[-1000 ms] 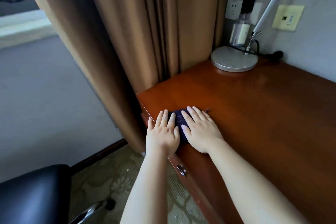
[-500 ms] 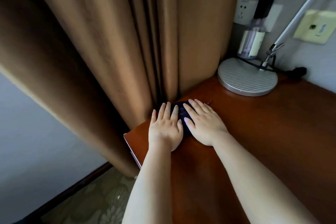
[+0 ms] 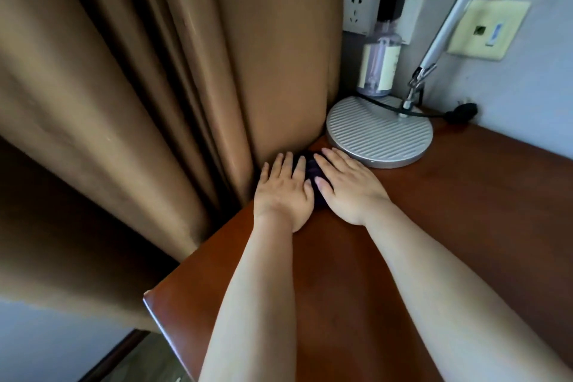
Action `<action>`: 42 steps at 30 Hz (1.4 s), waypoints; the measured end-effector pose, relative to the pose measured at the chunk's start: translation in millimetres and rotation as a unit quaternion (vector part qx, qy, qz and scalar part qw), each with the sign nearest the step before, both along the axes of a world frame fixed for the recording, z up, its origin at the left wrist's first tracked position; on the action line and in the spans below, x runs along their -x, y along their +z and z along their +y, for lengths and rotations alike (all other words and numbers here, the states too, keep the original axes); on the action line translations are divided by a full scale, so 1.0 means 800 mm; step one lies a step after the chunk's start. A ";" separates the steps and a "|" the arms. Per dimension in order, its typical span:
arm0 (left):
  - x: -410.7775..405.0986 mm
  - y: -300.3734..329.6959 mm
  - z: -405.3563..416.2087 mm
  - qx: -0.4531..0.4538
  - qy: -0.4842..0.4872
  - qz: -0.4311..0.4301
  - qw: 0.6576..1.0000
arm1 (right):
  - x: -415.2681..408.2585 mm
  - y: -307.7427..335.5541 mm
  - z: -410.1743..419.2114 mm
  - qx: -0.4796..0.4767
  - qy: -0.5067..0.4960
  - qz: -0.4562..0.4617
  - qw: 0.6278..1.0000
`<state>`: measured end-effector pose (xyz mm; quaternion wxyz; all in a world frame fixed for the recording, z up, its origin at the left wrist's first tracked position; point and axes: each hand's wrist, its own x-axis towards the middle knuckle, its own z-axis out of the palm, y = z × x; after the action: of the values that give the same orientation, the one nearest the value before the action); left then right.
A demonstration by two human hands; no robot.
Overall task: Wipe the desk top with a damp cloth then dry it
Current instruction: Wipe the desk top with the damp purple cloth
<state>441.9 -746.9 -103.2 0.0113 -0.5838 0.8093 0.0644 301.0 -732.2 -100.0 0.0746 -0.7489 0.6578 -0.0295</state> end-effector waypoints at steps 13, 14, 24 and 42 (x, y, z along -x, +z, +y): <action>0.023 0.005 0.128 -0.002 -0.017 0.001 1.000 | 0.026 -0.001 0.131 0.004 -0.032 0.006 0.999; 0.024 0.005 0.150 -0.004 -0.016 0.002 1.000 | 0.027 -0.001 0.153 0.006 -0.031 0.007 0.999; 0.043 0.002 0.375 -0.014 -0.016 0.010 1.000 | 0.048 -0.008 0.376 0.010 -0.024 -0.007 1.000; 0.152 -0.001 0.582 -0.021 -0.156 0.002 0.988 | 0.144 -0.008 0.636 -0.016 -0.134 0.000 0.991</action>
<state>320.1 -281.1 -104.2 0.0316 -0.4498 0.8889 0.0801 186.0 -223.3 -106.3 0.0820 -0.6523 0.7529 -0.0288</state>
